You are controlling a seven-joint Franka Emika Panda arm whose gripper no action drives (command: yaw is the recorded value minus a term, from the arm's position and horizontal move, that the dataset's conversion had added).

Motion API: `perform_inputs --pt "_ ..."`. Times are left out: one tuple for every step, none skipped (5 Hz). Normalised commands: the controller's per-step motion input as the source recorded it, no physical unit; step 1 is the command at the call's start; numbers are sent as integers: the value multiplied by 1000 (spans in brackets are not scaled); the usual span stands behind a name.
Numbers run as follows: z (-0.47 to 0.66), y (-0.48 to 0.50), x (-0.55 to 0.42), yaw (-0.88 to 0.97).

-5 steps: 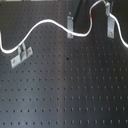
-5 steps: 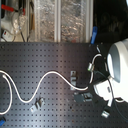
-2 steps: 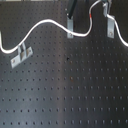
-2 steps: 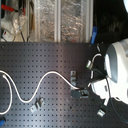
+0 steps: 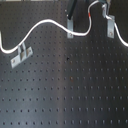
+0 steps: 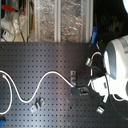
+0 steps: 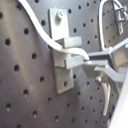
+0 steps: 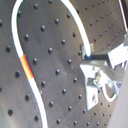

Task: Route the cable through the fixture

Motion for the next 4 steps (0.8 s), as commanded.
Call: perform_inputs --pt "128 301 -174 -29" --pt "117 368 -163 -166" --pt "-7 399 -148 -129" --pt "-8 412 -102 -80"
